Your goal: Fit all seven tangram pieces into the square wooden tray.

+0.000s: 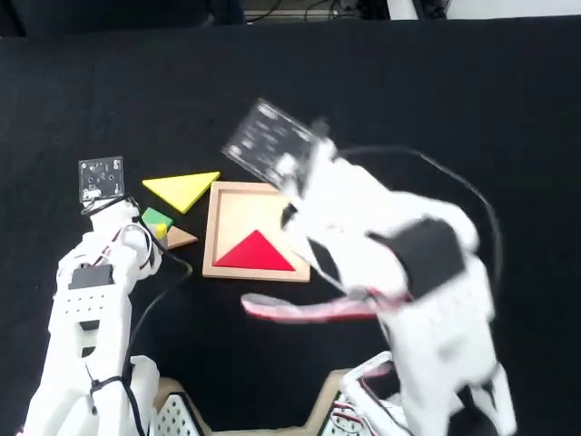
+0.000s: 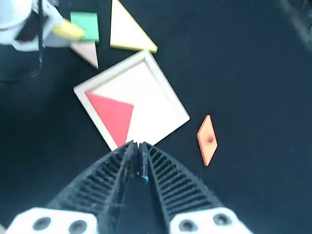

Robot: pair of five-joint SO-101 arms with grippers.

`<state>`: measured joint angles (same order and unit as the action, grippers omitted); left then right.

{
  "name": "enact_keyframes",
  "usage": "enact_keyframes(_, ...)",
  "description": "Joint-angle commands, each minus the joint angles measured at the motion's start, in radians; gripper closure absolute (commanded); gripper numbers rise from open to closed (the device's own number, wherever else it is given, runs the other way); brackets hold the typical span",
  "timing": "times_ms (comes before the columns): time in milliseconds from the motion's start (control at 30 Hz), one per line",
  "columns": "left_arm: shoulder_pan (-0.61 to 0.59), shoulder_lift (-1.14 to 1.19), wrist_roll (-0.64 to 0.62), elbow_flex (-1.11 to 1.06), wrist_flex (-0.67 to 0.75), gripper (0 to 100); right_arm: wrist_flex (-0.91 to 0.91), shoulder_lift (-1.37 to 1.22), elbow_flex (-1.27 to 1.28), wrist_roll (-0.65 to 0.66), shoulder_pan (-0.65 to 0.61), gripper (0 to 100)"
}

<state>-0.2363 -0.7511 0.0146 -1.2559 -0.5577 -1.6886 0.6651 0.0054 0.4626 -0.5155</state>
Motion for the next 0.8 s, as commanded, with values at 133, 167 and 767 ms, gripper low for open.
enact_keyframes(133,0.013,-0.02,-0.005,0.059,-0.005,78,0.315,0.338,0.427,-0.021,0.302,98.4)
enact_keyframes(167,0.013,-0.02,-0.005,0.059,-0.005,78,0.397,0.369,0.539,-0.025,0.336,98.4)
enact_keyframes(767,0.134,-0.009,0.107,0.074,-0.069,84,1.089,0.433,1.325,-0.269,0.4,98.3)
